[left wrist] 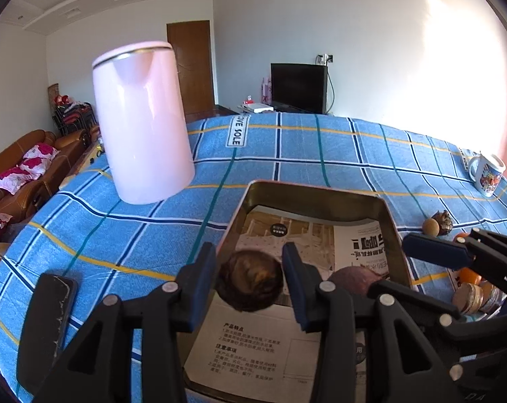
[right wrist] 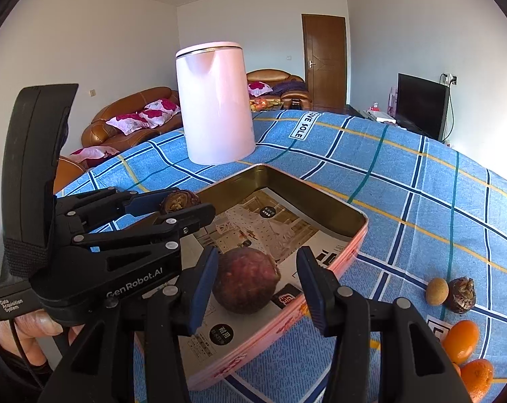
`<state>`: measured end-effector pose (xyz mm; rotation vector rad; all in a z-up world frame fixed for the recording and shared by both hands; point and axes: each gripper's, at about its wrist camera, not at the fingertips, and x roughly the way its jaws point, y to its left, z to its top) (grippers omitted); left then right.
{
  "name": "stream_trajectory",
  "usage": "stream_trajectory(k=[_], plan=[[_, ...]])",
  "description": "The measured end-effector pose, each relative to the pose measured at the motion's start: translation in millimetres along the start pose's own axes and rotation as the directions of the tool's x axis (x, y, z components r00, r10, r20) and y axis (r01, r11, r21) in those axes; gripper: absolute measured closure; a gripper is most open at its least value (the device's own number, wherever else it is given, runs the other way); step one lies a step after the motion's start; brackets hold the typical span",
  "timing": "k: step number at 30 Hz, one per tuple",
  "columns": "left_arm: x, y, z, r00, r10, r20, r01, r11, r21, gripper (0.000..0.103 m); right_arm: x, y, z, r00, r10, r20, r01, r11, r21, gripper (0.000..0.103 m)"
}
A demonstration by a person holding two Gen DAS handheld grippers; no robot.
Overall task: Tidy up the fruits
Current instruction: 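Carry the mangosteen and passion fruit over the pink tin with both grippers, then open both grippers to drop the two fruits into the tin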
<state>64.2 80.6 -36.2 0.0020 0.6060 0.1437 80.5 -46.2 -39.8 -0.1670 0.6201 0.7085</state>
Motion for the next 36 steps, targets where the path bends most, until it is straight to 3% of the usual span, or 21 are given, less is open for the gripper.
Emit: stream_trajectory(k=[2, 5, 8, 13, 16, 19, 22, 32, 36], plan=[[-8, -2, 1, 1.0, 0.0, 0.031, -0.001, 1.0, 0.01, 0.038, -10, -3, -3, 1.0, -0.009, 0.02, 0.009, 1.0, 0.01, 0.049], [-16, -6, 4, 0.999, -0.011, 0.049, 0.011, 1.0, 0.008, 0.022, -24, -10, -8, 0.999, -0.017, 0.041, 0.016, 0.999, 0.035, 0.048], [-23, -10, 6, 0.997, -0.066, 0.051, 0.066, 0.998, 0.002, 0.023, -37, -17, -14, 0.998, -0.029, 0.058, 0.026, 0.999, 0.047, 0.048], [-41, -14, 10, 0.992, -0.086, 0.091, 0.09, 0.995, -0.039, 0.024, -73, -37, -34, 0.99, -0.115, 0.079, 0.108, 0.99, 0.09, 0.044], [-50, -22, 12, 0.989, -0.101, 0.111, 0.109, 0.992, -0.066, 0.022, -99, -55, -54, 0.975, -0.208, 0.077, 0.196, 0.971, 0.14, 0.043], [-48, -29, 11, 0.991, -0.089, 0.105, 0.099, 0.99, -0.099, 0.01, -120, -71, -78, 0.955, -0.29, 0.065, 0.275, 0.946, 0.174, 0.042], [-42, -37, 8, 0.989, -0.123, 0.078, 0.132, 0.985, -0.115, 0.01, -134, -84, -98, 0.945, -0.323, 0.046, 0.307, 0.929, 0.207, 0.042], [-46, -107, -4, 0.968, -0.251, 0.017, 0.249, 0.966, 0.073, 0.011, -136, -97, -113, 0.926, -0.377, -0.01, 0.37, 0.904, 0.211, 0.042], [-39, -132, -12, 0.958, -0.287, -0.03, 0.288, 0.949, 0.126, 0.018, -139, -111, -116, 0.933, -0.358, -0.032, 0.353, 0.898, 0.261, 0.047]])
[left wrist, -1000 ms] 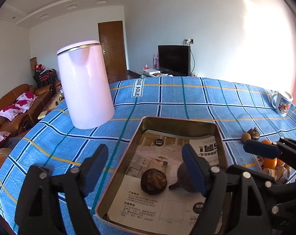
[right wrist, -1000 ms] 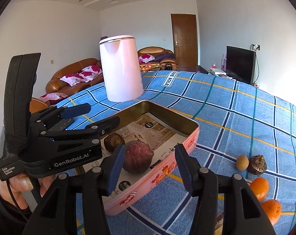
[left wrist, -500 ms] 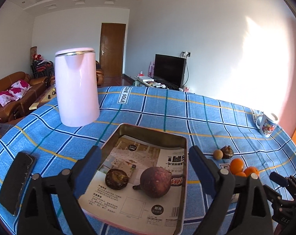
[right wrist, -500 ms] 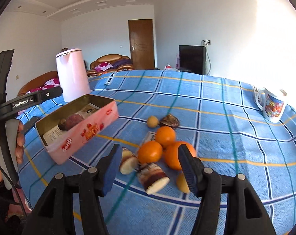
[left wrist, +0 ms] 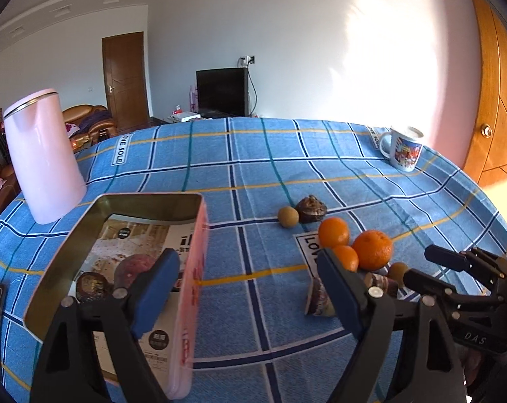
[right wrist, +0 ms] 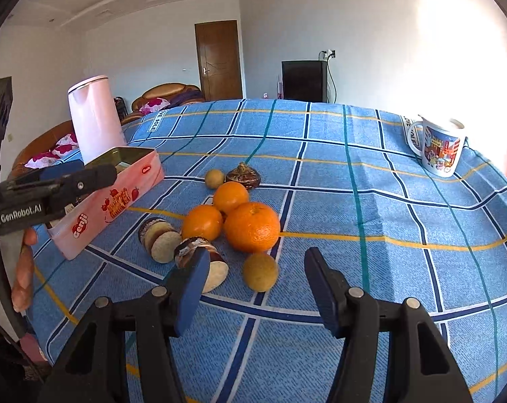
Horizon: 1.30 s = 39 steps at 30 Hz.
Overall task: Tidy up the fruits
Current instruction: 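Open both grippers to drop the two fruits into the tin, then grasp a chocolate cake roll with the left gripper while the right grasps a small yellow fruit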
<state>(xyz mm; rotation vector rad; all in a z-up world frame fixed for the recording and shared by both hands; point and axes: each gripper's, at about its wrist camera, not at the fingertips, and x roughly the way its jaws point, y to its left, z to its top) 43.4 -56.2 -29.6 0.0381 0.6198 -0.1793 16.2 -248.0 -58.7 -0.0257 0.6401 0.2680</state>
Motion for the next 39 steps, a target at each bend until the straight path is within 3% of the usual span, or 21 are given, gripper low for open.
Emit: stream_trajectory(k=[2, 5, 10, 15, 18, 20, 31, 39], plan=[[8, -9, -5, 0.999, -0.025, -0.034, 0.026, 0.999, 0.028, 0.031, 4, -6, -1, 1.0, 0.014, -0.02, -0.014, 1.0, 0.022, 0.05], [15, -20, -11, 0.996, -0.054, -0.073, 0.058, 0.997, 0.053, 0.038, 13, -5, -1, 0.997, 0.035, -0.063, -0.034, 0.999, 0.019, 0.057], [15, -27, -14, 0.99, -0.11, -0.084, 0.114, 0.992, 0.051, 0.04, 24, -7, -1, 0.99, 0.062, -0.125, -0.059, 0.998, 0.032, 0.06], [22, -33, -18, 0.984, -0.138, -0.115, 0.146, 0.988, 0.06, 0.039, 30, -4, -2, 0.985, 0.073, -0.157, -0.072, 0.997, 0.013, 0.075], [23, -34, -16, 0.985, -0.134, -0.113, 0.142, 0.988, 0.065, 0.042, 28, -3, -2, 0.986, 0.074, -0.146, -0.074, 0.997, 0.011, 0.075], [22, -34, -15, 0.979, -0.165, -0.123, 0.173, 0.983, 0.058, 0.051, 25, -3, -2, 0.989, 0.067, -0.13, -0.067, 0.998, 0.005, 0.075], [17, -42, -14, 0.98, -0.159, -0.119, 0.17, 0.982, 0.087, 0.051, 21, -5, -2, 0.992, 0.08, -0.102, -0.078, 0.997, 0.02, 0.075], [34, -47, -21, 0.968, -0.174, -0.184, 0.193, 0.977, 0.095, 0.051, 21, -2, -3, 0.992, 0.07, -0.103, -0.07, 0.998, 0.005, 0.075]])
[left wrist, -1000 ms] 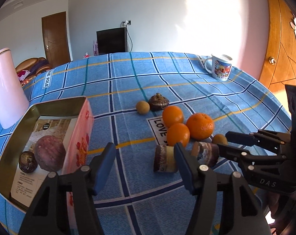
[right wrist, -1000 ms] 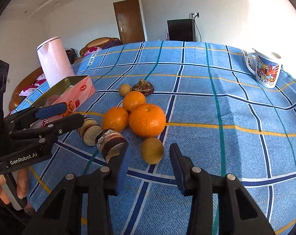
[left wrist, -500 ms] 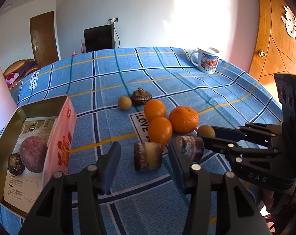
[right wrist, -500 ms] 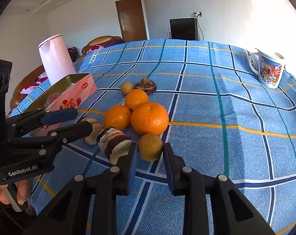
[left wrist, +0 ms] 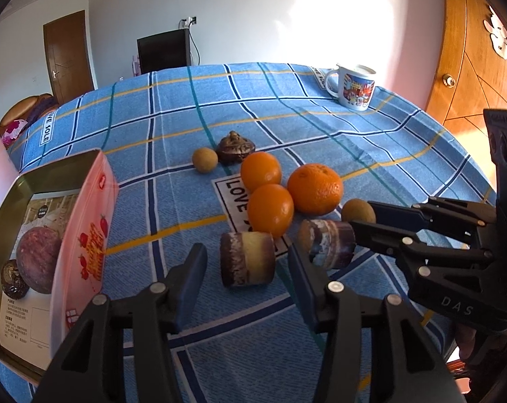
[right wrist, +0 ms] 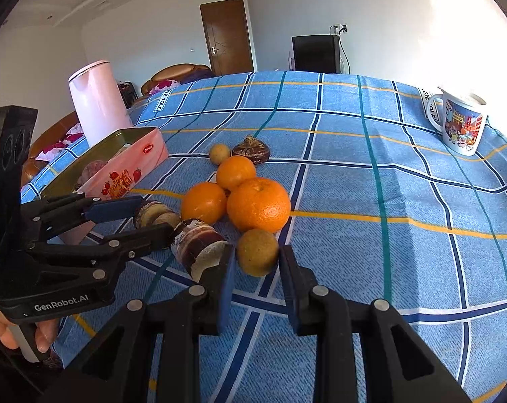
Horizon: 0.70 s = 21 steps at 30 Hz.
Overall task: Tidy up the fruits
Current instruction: 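Grasp a chocolate cake roll with the left gripper while the right grasps a small yellow fruit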
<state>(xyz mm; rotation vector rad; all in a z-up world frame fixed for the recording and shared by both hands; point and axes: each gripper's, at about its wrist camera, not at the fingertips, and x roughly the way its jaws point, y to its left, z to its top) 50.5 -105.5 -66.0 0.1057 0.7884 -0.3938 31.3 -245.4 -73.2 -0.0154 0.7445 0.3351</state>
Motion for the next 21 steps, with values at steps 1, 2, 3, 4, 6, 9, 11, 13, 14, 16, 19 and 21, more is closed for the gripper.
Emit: stream_trajectory(k=[1, 2, 3, 4, 6, 9, 11, 13, 14, 16, 19, 21], plan=[[0, 1, 0, 1.0, -0.006, 0.004, 0.006, 1.0, -0.006, 0.054, 0, 0, 0, 1.0, -0.002, 0.001, 0.002, 1.0, -0.003, 0.075], [0, 3, 1, 1.0, -0.016, 0.003, 0.016, 1.0, -0.013, 0.065, -1, 1, 0, 1.0, -0.004, 0.005, 0.004, 1.0, -0.005, 0.075], [2, 5, 0, 1.0, -0.028, -0.006, 0.028, 0.999, -0.022, 0.071, -2, 1, 0, 1.0, -0.006, 0.012, 0.006, 1.0, -0.006, 0.075], [1, 7, 1, 0.999, -0.036, 0.0, 0.036, 0.999, -0.034, 0.071, -4, 1, -1, 1.0, -0.008, 0.022, 0.008, 1.0, -0.006, 0.075], [-2, 8, 0, 0.999, -0.04, 0.017, 0.041, 0.998, -0.045, 0.071, -8, 1, -2, 0.999, -0.01, 0.047, 0.01, 1.0, -0.007, 0.075], [-8, 8, 0, 0.998, -0.033, 0.051, 0.035, 0.999, -0.04, 0.071, -14, 1, -3, 0.996, -0.01, 0.087, 0.011, 1.0, -0.011, 0.075], [-12, 7, -1, 0.997, -0.022, 0.079, 0.025, 0.999, -0.038, 0.071, -17, 2, -3, 0.994, -0.005, 0.11, 0.007, 1.0, -0.017, 0.075], [-17, 7, -1, 0.994, -0.018, 0.106, 0.022, 0.999, -0.038, 0.071, -21, 3, -4, 0.991, 0.002, 0.135, 0.001, 1.0, -0.023, 0.075], [-18, 8, -2, 0.993, -0.015, 0.117, 0.02, 0.999, -0.04, 0.071, -22, 3, -5, 0.99, 0.005, 0.144, -0.002, 1.0, -0.026, 0.075], [-22, 9, -2, 0.99, -0.013, 0.139, 0.019, 0.999, -0.043, 0.071, -23, 3, -5, 0.988, 0.006, 0.154, -0.001, 1.0, -0.029, 0.075], [-26, 10, -3, 0.986, -0.006, 0.166, 0.015, 0.998, -0.053, 0.071, -26, 5, -6, 0.985, 0.012, 0.174, -0.006, 0.999, -0.036, 0.075], [-27, 11, -3, 0.984, -0.003, 0.176, 0.013, 0.998, -0.06, 0.071, -28, 6, -6, 0.983, 0.014, 0.185, -0.007, 0.999, -0.04, 0.075]])
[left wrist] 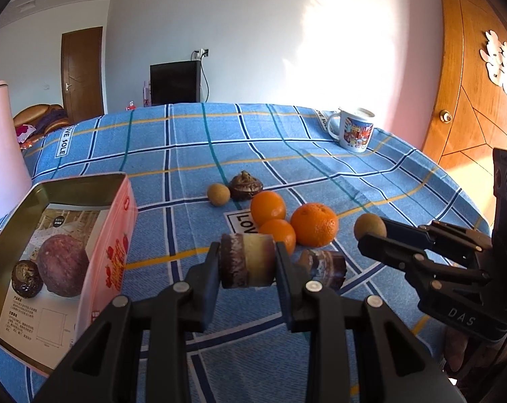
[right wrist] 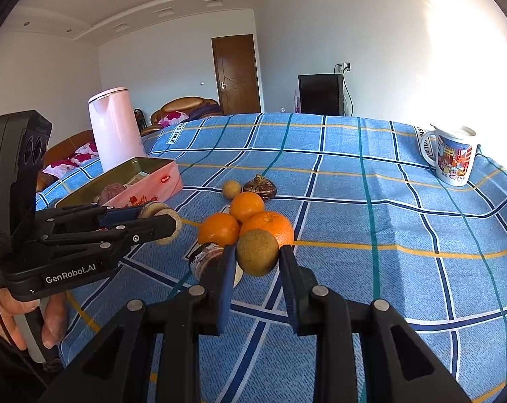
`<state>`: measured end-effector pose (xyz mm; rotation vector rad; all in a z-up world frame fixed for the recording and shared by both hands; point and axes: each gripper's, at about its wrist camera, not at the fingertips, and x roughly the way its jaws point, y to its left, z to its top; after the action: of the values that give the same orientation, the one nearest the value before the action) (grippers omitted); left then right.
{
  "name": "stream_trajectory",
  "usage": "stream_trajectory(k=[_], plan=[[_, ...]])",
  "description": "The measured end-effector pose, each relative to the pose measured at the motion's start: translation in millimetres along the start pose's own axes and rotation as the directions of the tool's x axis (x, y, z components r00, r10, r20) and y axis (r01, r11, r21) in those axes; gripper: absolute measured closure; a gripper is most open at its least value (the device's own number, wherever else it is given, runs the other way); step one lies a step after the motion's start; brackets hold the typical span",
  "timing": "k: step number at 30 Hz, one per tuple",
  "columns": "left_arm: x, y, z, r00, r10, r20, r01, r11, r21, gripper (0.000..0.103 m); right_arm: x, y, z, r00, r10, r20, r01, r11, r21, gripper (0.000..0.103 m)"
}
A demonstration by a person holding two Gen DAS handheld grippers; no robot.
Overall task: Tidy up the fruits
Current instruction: 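Grasp a chocolate cake roll with the left gripper while the right grasps a small yellow fruit, then carry both items to the tin and release the yellow fruit from the right gripper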
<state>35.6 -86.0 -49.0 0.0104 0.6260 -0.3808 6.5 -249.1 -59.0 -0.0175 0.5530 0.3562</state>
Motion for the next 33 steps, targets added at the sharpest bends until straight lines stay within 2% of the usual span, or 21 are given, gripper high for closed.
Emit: stream_trajectory(k=[17, 27, 33], plan=[[-12, 0, -2, 0.996, 0.051, 0.079, -0.05, 0.999, -0.011, 0.071, -16, 4, -4, 0.995, 0.008, 0.102, -0.005, 1.0, -0.027, 0.075], [-23, -2, -4, 0.985, 0.104, 0.138, -0.106, 0.994, 0.008, 0.071, -27, 8, -6, 0.985, -0.014, 0.173, 0.022, 0.999, -0.043, 0.075], [-27, 0, -3, 0.982, 0.109, 0.152, -0.111, 0.994, 0.006, 0.071, -27, 10, -6, 0.984, -0.023, 0.177, 0.034, 0.998, -0.056, 0.075]])
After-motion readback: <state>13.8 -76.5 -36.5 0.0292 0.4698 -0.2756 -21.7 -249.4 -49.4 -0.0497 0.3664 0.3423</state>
